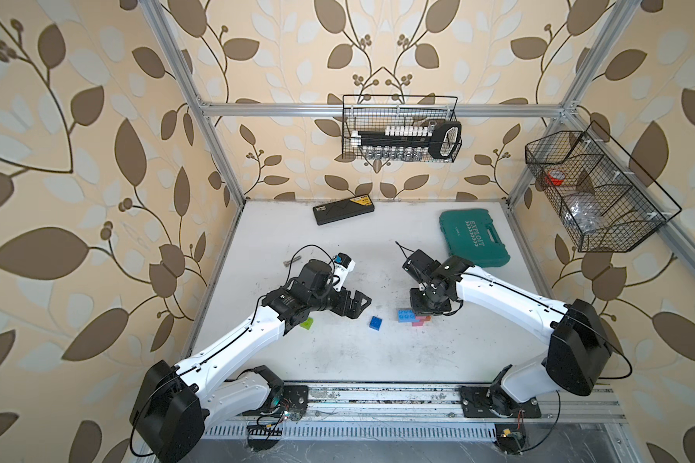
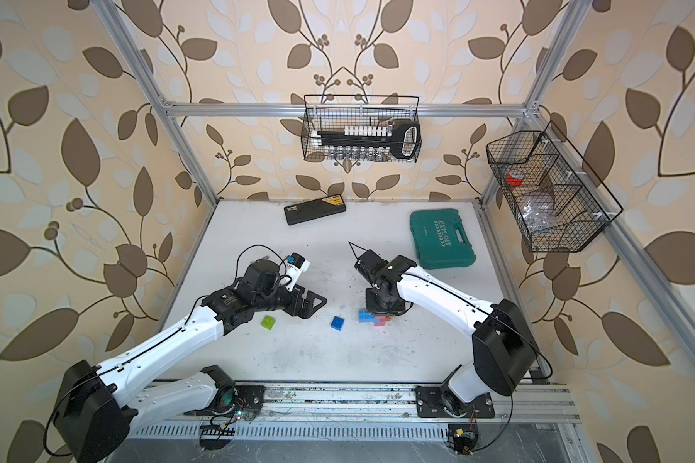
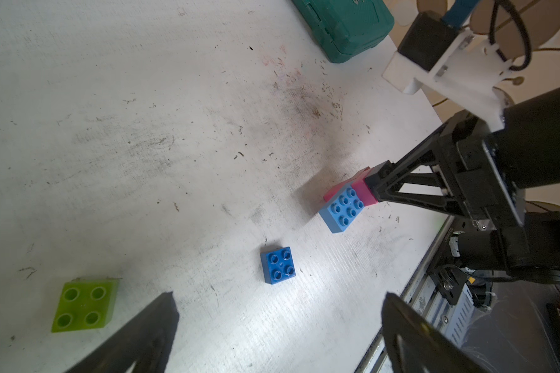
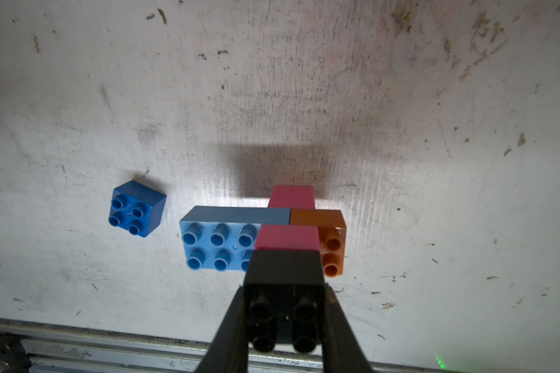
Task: Assemble the number 4 with lego
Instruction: Assemble the lego brick with the lego brick.
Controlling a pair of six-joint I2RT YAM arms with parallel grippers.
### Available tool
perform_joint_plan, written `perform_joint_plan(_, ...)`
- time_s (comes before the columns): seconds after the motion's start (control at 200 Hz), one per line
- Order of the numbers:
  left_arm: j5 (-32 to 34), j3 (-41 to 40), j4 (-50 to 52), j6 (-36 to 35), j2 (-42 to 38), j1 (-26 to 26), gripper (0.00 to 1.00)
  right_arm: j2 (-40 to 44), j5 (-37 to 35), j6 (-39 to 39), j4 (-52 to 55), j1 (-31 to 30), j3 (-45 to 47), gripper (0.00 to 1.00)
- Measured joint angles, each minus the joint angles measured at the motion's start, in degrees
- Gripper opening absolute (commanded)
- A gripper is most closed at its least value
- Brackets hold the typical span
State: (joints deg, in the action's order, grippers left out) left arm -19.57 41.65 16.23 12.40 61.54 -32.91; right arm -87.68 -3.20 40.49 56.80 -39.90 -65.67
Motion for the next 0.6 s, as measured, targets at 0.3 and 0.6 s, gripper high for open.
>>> perform_joint_plan(0.3,-0.02,0.00,-0.02,0.00,0.00,0.00,0.99,-0.72,-0.46,-0.79,0.15,-0.17,-0.20,0.11)
perform_joint_plan(0.6,0.00,0.00,-0.02,0.00,0.00,0.00,0.99,-0.83,-0.68,-0.92,0.48,-0.22,-0.57,0.16)
